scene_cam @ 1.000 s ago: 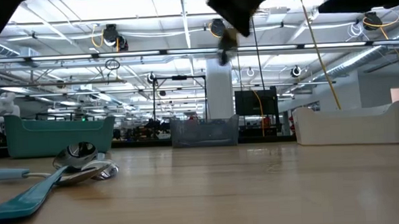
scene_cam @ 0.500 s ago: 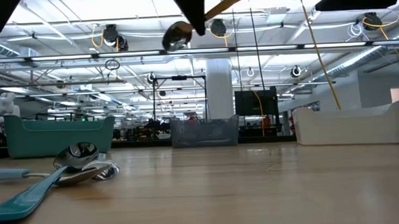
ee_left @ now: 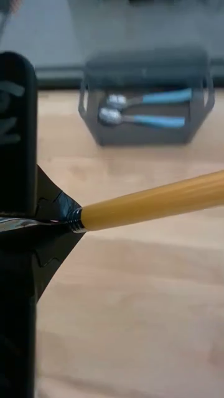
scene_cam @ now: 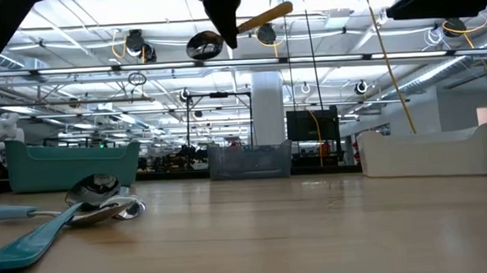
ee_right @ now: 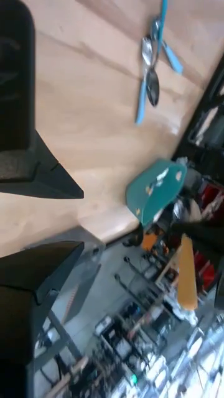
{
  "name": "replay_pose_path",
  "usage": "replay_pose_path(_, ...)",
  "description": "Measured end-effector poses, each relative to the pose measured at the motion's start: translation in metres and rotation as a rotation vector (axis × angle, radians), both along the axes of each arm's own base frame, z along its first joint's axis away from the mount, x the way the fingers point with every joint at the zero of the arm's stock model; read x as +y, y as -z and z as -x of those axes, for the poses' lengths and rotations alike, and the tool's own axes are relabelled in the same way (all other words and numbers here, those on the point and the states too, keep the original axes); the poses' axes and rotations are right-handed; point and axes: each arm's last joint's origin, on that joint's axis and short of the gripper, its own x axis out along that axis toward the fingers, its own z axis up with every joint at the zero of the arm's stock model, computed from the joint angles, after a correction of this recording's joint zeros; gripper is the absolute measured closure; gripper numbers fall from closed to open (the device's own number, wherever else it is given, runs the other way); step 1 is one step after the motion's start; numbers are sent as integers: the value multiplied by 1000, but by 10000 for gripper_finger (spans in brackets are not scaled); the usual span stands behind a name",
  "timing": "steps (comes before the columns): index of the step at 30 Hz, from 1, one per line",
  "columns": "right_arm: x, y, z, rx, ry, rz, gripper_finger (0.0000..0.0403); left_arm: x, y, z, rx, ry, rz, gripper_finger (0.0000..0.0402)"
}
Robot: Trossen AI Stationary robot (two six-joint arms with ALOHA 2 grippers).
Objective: Sort silverware by color (type)
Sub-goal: Put the yellow spoon into the green bin
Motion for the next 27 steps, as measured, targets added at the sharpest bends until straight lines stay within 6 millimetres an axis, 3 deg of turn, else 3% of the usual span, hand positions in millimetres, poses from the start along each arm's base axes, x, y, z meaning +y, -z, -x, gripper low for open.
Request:
replay_pose_path(8,-2,6,2,43,-5,-25,289,63,-14,14,-15,-67,41,392)
replay_pose_path(14,-4,12,5,77,18,-46,289,99,4,29,65,-142,126,392)
replay_pose_path(20,-5,14,6,92,22,-41,289,105,43,68,187,-271,150,392)
replay_pose_path(27,-5,12,5,112,-2,63,289,87,57,139,104,-371,162,392)
